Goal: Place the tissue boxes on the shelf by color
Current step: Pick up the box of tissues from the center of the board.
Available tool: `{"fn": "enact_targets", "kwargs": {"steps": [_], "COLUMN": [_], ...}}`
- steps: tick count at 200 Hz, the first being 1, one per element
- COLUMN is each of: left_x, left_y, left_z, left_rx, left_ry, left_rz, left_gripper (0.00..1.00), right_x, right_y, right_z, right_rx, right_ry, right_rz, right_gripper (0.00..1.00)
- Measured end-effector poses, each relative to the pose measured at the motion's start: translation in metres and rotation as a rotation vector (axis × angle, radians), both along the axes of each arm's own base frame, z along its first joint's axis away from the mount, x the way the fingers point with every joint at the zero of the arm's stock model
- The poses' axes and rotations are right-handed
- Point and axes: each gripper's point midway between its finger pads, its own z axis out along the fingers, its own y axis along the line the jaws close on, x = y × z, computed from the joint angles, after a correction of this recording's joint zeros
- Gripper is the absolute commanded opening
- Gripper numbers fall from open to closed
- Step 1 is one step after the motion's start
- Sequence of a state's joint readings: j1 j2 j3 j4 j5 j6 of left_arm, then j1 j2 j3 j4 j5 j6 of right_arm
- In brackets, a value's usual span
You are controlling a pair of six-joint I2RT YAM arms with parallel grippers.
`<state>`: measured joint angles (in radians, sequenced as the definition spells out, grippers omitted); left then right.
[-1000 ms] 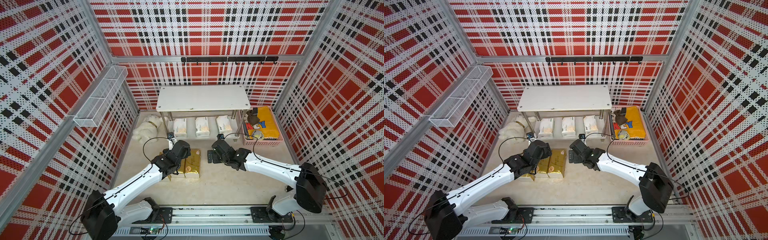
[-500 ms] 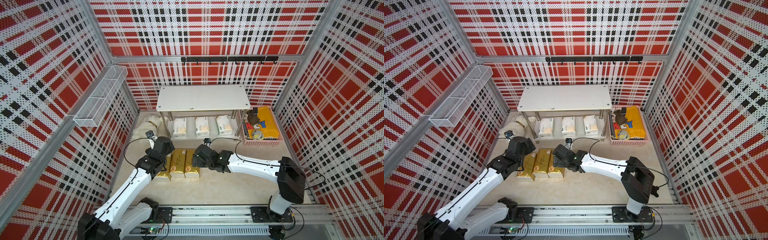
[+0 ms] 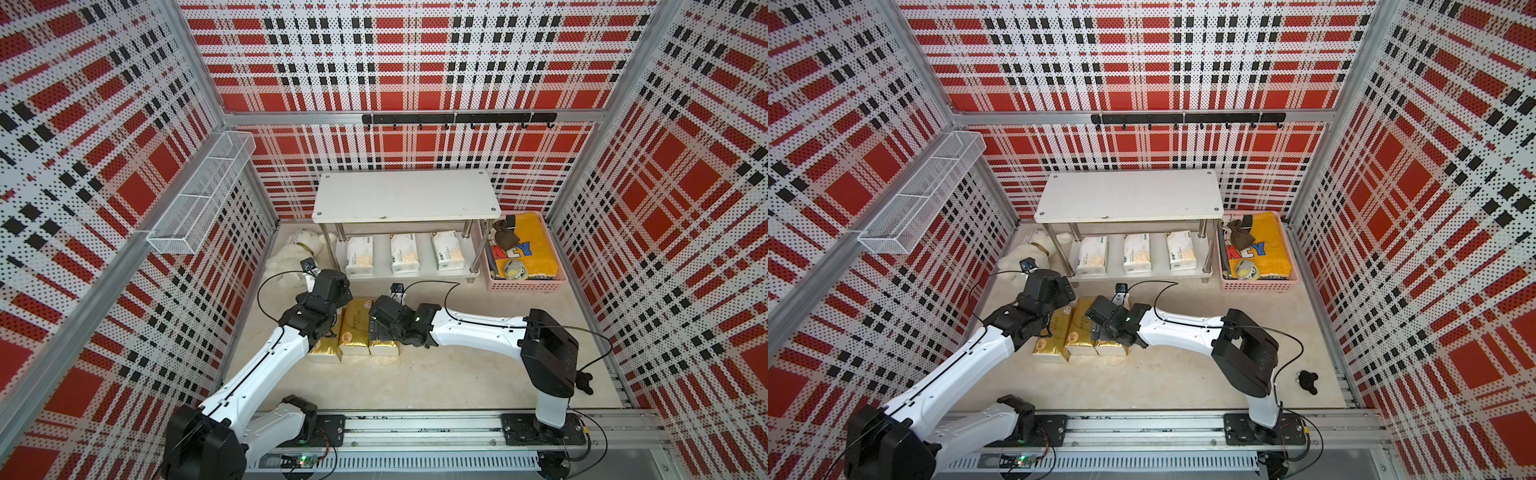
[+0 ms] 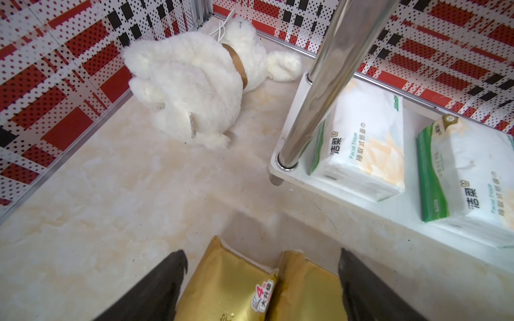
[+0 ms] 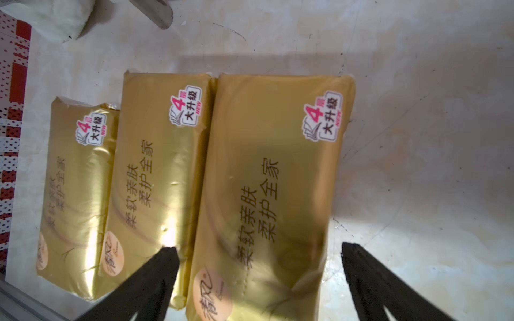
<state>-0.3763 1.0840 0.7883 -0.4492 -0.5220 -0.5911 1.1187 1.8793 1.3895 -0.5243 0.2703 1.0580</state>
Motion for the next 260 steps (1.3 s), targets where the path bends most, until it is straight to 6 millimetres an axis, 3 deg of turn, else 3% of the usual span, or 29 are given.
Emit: {"fn": "enact_targets", "kwargs": {"steps": [130,166,260], "left_x": [0.009,0.01,0.013], "left_y": [-0.002,0.001,-0.001], "left_z": [-0.005,-0.005,-0.001], "left_rx": [0.019,0.022,0.006], "left_ry": [0.022,0.024,0.011], "left_rz": [-0.006,0.001,-0.007], "left_gripper": [0.9,0.9,0.9], "right_x": [0.004,0.002,0.007], "right_y": [0.011,0.007,0.005], "right_z": [-0.007,-0.02,-0.025], "right_rx": [-0.034,-0.068,-0.083], "right_ry": [0.035,0.06,0.066], "right_rz": [-0.01,-0.015,-0.026], "right_gripper": [1.0,1.0,1.0]}}
